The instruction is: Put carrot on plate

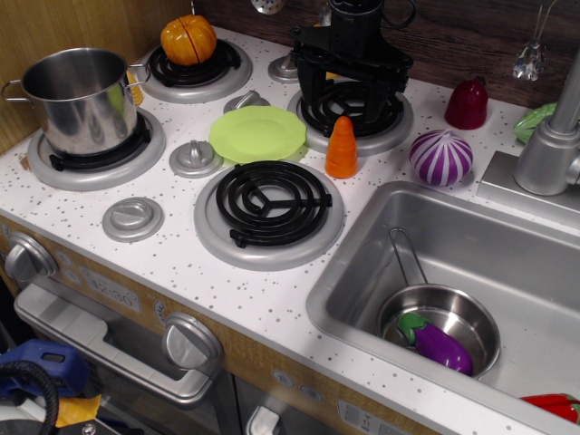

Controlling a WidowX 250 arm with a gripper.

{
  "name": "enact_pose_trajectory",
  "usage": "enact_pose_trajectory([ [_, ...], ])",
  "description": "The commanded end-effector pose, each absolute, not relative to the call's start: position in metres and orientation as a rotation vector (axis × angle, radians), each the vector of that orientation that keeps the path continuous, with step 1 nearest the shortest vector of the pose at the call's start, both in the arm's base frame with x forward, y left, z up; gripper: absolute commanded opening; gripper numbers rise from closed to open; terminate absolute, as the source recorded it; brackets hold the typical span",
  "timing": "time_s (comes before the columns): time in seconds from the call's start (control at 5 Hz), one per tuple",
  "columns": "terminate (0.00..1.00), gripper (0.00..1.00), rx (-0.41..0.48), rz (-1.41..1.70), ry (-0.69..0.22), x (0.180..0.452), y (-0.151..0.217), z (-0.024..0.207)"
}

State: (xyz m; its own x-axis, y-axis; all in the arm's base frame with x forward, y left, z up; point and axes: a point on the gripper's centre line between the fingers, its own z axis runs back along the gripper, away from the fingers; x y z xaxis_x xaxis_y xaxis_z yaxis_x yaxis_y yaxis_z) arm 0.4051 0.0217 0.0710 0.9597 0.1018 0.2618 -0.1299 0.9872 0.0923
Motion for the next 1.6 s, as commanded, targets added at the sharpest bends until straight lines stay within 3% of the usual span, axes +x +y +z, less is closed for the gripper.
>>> enact_pose_trajectory([
  [0.0,0.00,1.00,0.109,0.118,-0.259,0.405,0.022,0.071],
  [0.4,0.00,1.00,0.065,0.124,-0.280,0.409,0.025,0.056],
  [0.6,0.00,0.00,0.055,0.145,-0.285,0.411,0.025,0.052],
  [0.8,0.00,0.00,0.060,0.155,-0.284,0.410,0.022,0.054],
  [1.0,0.00,0.00,0.079,0.152,-0.262,0.409,0.022,0.071],
  [1.4,0.00,0.00,0.193,0.094,-0.203,0.404,0.050,0.120],
])
